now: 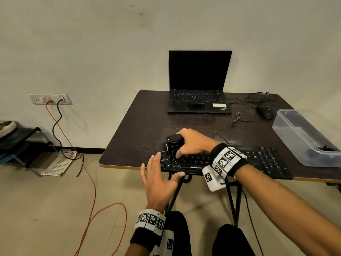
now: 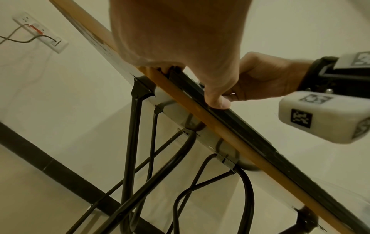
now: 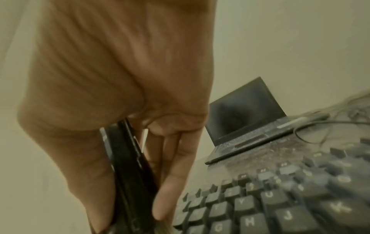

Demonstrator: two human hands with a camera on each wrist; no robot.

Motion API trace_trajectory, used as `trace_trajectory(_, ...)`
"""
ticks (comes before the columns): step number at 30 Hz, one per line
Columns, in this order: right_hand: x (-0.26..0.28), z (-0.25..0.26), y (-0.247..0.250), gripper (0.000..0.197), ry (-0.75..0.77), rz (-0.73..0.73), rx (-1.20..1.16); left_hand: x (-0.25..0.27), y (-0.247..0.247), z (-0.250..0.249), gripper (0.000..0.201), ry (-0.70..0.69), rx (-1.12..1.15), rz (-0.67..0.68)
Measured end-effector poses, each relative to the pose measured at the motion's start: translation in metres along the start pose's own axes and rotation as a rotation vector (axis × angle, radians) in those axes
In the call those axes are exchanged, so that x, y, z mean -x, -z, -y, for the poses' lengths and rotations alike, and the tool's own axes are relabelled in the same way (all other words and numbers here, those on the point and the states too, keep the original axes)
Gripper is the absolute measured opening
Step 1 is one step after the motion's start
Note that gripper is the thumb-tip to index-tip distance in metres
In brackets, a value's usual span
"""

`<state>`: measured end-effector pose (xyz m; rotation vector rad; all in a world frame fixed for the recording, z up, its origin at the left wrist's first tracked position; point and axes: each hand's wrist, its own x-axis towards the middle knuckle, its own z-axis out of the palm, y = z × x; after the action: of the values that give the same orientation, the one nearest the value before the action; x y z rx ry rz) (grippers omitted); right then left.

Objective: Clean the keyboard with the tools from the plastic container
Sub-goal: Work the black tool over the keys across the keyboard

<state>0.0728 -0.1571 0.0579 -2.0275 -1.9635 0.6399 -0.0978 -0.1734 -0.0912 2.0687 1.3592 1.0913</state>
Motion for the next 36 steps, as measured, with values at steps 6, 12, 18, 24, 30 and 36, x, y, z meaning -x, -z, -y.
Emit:
trace_trajectory(6, -0.001, 0.002, -0.010, 0.020, -0.049, -0.127, -0.039, 0.000, 0.000, -0.001, 0.111, 0.014, 0.007, 0.008)
trace_trajectory(12, 0.007, -0.007, -0.025, 0.019, -0.087, -0.215, -0.124, 0.001, 0.001, -0.001, 0.115, 0.004, 0.001, 0.007)
trace_trajectory(18, 0.007, 0.003, -0.023, 0.016, -0.084, -0.189, -0.059, 0.002, 0.001, -0.005, 0.116, 0.030, 0.009, 0.014)
trace_trajectory(24, -0.001, 0.013, -0.027, 0.017, 0.006, -0.170, -0.038, 0.000, 0.002, 0.000, 0.116, 0.023, -0.001, 0.030)
trace_trajectory(30, -0.002, 0.007, -0.017, 0.015, -0.043, -0.195, 0.005, 0.001, 0.000, 0.000, 0.113, 0.012, -0.002, 0.003)
trace_trajectory(36, -0.007, 0.014, -0.024, 0.015, -0.018, -0.114, -0.025, 0.000, -0.001, 0.000, 0.115, 0.009, -0.002, 0.001)
